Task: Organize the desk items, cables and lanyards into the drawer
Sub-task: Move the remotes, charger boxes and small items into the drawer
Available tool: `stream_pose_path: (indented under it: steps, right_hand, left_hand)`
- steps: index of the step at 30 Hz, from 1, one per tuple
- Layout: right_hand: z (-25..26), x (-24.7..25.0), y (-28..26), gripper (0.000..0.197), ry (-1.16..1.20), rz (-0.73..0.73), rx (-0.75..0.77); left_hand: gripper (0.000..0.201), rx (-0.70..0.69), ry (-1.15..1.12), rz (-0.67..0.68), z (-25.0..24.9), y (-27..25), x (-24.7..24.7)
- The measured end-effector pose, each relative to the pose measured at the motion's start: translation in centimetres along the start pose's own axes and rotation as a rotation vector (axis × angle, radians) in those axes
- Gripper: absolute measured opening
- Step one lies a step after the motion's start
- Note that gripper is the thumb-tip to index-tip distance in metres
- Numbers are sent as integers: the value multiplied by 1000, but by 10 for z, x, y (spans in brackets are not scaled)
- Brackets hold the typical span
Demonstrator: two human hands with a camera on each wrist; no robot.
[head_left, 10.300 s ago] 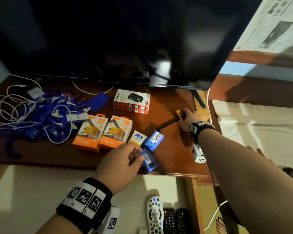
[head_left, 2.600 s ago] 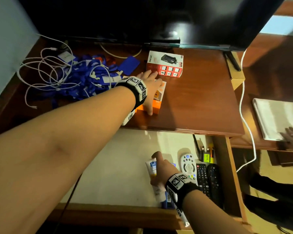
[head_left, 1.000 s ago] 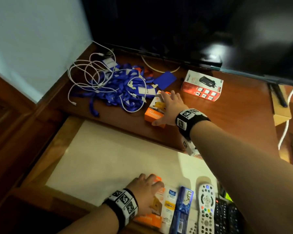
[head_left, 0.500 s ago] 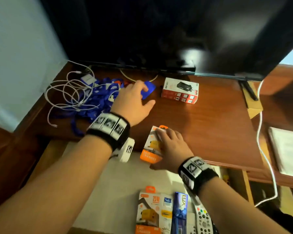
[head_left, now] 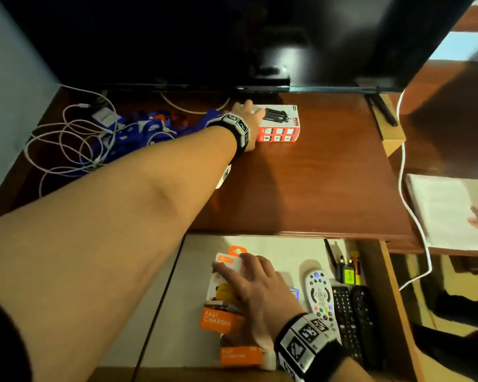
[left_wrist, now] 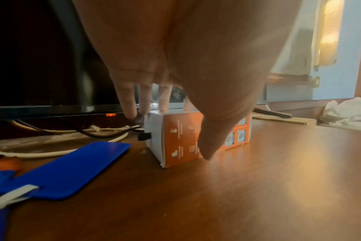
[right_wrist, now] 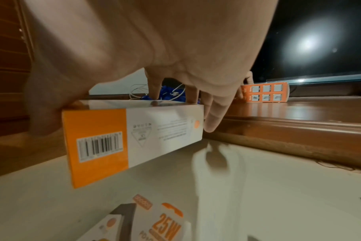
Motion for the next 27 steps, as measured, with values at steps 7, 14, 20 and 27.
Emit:
stream_pose_path:
  steps: [7,14,20,27]
  right_hand:
    - [44,-27,27,130,-114,100,64]
    - [69,-78,54,140,-336,212,83]
    - [77,-100,60,137,-450,251,95]
    - [76,-109,56,119,-512,289,49]
  left_hand:
    - [88,1,-20,-27,9,-32,-15]
    - [69,35,-220,-263,14,-141,9]
    - [72,115,-483,-452,19,-278,4]
    - [68,83,-574,-420,18,-391,-65]
Point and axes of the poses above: each hand's wrist, its own y-axis towards the middle knuckle, its own x-axis out of the back of the hand, z = x × y, the point moved 3 cm from there along y, towards the middle knuckle, and after that the axes turned 7 degrees about -x, right-handed, at the moved point
